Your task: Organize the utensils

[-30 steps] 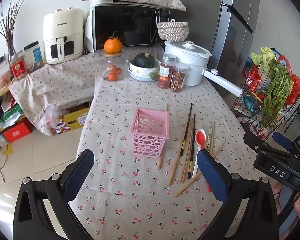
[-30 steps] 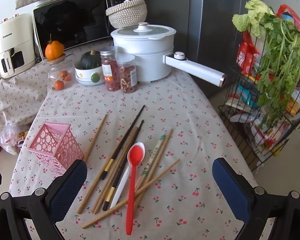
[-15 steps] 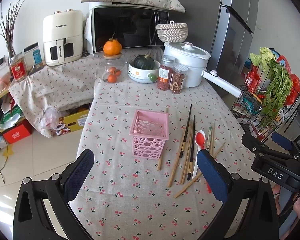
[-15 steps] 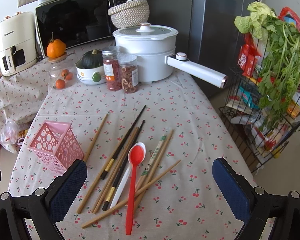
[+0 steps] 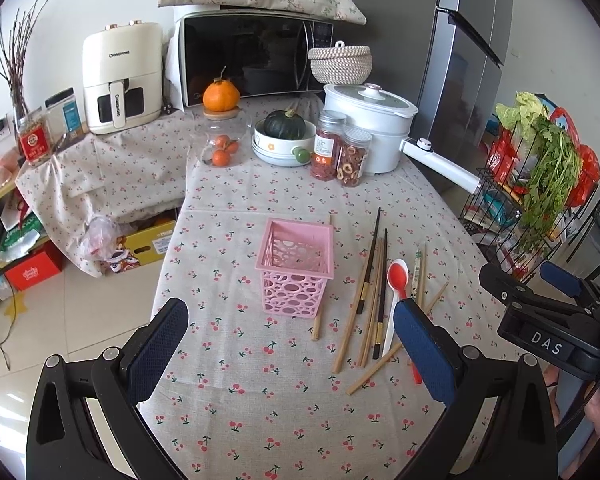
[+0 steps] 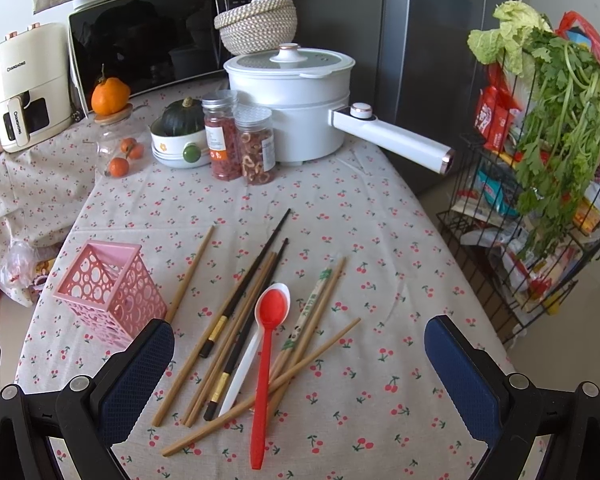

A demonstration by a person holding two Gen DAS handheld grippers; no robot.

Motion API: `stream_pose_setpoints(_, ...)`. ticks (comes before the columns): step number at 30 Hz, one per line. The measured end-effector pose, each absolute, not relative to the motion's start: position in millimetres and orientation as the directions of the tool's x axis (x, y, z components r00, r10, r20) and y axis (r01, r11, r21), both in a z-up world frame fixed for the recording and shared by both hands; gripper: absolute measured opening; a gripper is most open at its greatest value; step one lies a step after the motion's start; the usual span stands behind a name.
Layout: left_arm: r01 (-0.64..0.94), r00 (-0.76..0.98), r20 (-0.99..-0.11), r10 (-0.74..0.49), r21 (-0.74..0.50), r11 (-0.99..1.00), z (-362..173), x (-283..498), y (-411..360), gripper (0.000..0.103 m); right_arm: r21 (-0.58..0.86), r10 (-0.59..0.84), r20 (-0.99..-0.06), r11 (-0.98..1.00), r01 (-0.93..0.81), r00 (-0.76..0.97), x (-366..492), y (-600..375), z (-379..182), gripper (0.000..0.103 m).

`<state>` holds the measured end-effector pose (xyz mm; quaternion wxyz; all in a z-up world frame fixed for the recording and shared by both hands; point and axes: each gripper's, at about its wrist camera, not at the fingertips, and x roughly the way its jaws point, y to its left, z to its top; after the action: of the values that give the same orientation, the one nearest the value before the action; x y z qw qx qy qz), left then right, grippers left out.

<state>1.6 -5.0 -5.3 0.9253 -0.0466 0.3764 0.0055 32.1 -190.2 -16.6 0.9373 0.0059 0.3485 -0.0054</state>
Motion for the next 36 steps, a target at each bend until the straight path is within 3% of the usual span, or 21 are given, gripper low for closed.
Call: stream_pose_setpoints(36, -0.031, 0.716, -0.697, -0.034, -0.08, 0.996, -9.9, -1.7, -12.2, 0.103, 0.02, -0.001, -0.67, 1.0, 0.02, 0.742, 34.7, -191.9, -20.6, 0.103)
